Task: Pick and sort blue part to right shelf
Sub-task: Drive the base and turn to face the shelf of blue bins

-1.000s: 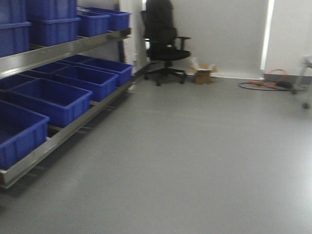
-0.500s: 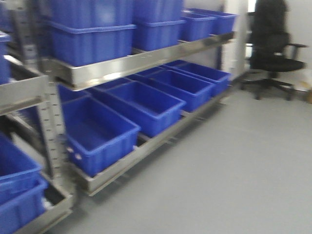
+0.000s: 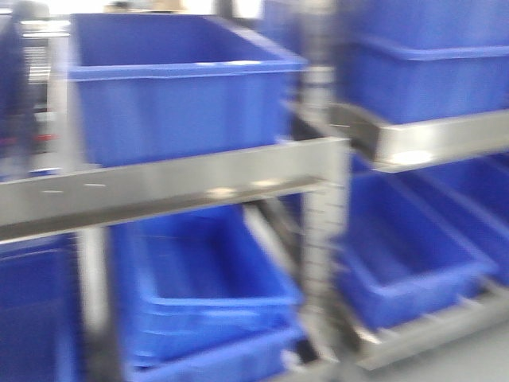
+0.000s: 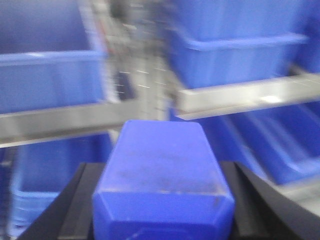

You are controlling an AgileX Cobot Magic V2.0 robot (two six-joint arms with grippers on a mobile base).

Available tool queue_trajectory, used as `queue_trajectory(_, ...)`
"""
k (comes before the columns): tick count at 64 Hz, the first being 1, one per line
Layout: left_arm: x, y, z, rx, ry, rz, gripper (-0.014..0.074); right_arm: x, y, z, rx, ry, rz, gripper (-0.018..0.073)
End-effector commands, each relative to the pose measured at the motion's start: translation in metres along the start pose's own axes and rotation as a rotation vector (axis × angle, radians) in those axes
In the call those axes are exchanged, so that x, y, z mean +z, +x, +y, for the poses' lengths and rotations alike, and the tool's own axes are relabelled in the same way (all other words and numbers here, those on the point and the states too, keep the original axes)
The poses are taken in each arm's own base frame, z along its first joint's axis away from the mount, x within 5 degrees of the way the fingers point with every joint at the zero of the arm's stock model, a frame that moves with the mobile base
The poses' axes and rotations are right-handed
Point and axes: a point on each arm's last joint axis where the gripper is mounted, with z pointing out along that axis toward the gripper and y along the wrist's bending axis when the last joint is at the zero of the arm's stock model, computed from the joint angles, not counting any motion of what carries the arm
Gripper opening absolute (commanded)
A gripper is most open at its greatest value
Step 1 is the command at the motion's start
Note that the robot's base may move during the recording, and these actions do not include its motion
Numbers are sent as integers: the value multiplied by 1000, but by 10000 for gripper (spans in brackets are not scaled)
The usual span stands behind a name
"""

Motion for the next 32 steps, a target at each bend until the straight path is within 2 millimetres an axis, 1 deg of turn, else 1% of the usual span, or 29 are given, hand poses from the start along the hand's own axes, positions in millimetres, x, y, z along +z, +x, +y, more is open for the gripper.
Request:
queue_trajectory(1, -2, -16, 1, -8, -2, -108, 333, -2, -17, 0, -13, 2, -110, 414)
queue_trajectory(32, -2, -16, 1, -8, -2, -108, 333, -2, -17, 0, -13, 2, -110, 414)
